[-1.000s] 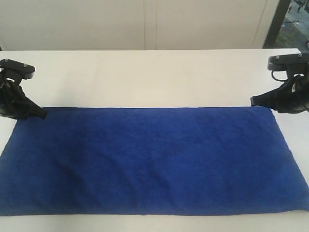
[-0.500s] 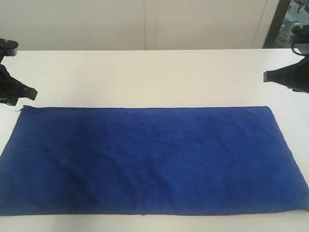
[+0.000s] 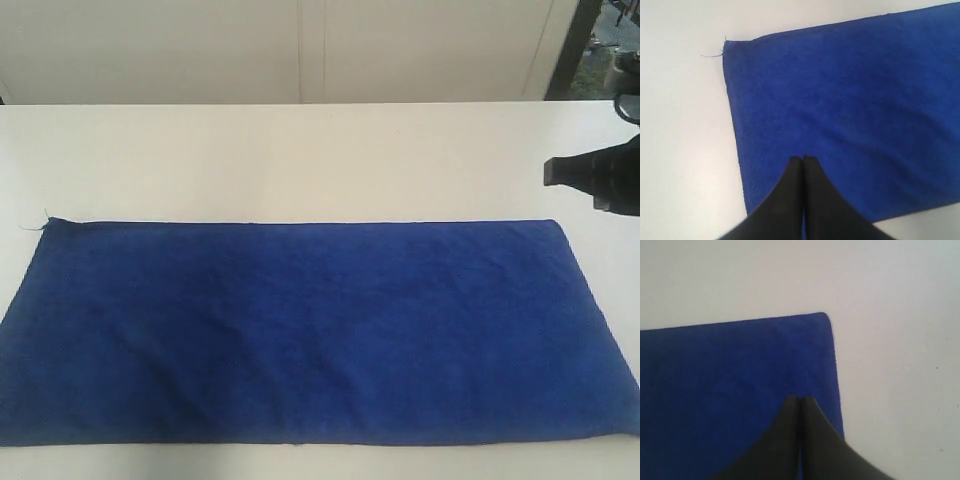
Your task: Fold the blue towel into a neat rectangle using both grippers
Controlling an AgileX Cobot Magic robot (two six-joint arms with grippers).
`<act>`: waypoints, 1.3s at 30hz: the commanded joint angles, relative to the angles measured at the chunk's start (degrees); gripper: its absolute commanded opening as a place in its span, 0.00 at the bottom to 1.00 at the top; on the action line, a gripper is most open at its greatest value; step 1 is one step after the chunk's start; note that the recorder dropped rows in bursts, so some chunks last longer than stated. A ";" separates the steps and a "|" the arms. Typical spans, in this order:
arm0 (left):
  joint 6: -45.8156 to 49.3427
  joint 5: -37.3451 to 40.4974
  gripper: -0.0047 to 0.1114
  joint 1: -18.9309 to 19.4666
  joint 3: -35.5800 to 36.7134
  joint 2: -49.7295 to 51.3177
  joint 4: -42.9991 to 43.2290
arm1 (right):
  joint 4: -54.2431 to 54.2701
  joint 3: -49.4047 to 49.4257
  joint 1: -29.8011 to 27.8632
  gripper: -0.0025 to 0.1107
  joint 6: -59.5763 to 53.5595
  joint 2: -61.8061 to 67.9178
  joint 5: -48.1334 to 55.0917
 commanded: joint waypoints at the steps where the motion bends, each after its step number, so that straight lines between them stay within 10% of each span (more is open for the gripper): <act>1: 0.20 5.62 0.04 0.21 0.92 -8.30 -0.99 | 4.60 2.44 0.13 0.02 -3.60 -3.96 2.24; 16: 0.08 10.57 0.04 0.21 1.02 -23.51 -0.44 | 13.13 5.33 0.13 0.02 -13.14 -16.62 9.24; 39: 0.08 10.57 0.04 0.21 1.02 -23.74 -0.44 | 13.13 5.71 0.13 0.02 -13.14 -3.17 2.20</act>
